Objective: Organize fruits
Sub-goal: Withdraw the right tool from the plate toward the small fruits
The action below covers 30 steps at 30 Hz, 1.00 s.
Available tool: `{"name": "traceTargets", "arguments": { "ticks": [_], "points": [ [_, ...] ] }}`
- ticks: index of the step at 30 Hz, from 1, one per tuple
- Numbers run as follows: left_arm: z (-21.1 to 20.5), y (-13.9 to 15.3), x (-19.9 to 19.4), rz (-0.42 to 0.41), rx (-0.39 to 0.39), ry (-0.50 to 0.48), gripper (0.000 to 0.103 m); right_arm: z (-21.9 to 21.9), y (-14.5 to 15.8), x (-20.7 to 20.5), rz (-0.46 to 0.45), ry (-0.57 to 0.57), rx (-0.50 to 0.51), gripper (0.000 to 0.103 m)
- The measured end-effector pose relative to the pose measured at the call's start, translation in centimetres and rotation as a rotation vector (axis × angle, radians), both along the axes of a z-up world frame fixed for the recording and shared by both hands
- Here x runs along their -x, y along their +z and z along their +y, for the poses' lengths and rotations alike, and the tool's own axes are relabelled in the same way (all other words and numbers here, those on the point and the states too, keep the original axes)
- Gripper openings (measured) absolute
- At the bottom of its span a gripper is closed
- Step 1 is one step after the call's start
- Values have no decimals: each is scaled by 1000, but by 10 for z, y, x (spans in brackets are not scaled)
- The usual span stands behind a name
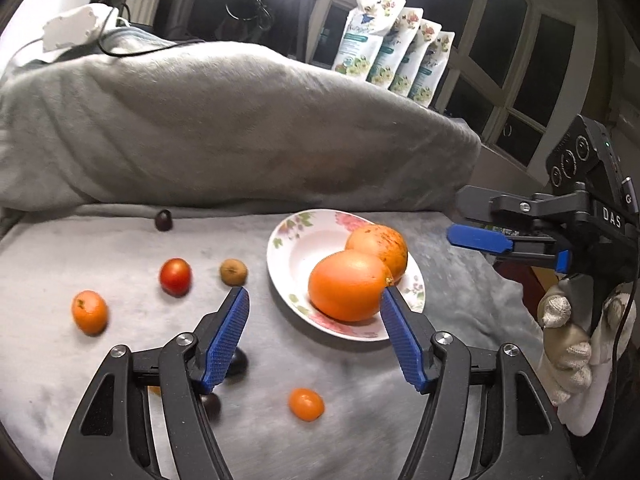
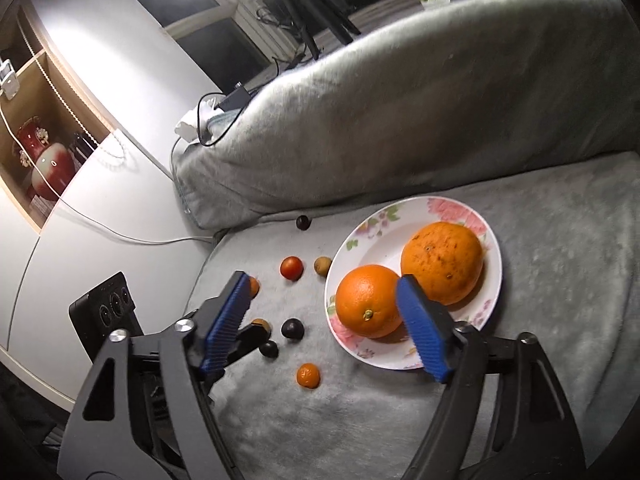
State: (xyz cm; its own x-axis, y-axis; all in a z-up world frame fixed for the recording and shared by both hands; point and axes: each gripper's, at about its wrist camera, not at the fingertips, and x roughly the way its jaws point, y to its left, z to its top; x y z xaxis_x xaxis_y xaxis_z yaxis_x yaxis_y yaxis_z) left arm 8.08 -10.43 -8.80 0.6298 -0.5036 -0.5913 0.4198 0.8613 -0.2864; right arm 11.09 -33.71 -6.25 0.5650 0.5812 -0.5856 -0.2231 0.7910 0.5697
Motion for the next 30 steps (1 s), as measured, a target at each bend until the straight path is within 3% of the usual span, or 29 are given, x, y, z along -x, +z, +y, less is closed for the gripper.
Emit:
{"name": "traceTargets", "arguments": {
  "ticks": [7, 16, 30],
  "points": [
    [16, 5, 5, -26, -13, 41, 69, 4, 4, 12, -35, -8, 47, 86],
    [53, 8, 10, -65, -20, 123, 69, 17, 8, 29, -96, 6, 109, 86],
    [111, -16, 12, 20, -15, 239, 68, 49, -3, 48, -137, 82, 214, 86]
  ]
}}
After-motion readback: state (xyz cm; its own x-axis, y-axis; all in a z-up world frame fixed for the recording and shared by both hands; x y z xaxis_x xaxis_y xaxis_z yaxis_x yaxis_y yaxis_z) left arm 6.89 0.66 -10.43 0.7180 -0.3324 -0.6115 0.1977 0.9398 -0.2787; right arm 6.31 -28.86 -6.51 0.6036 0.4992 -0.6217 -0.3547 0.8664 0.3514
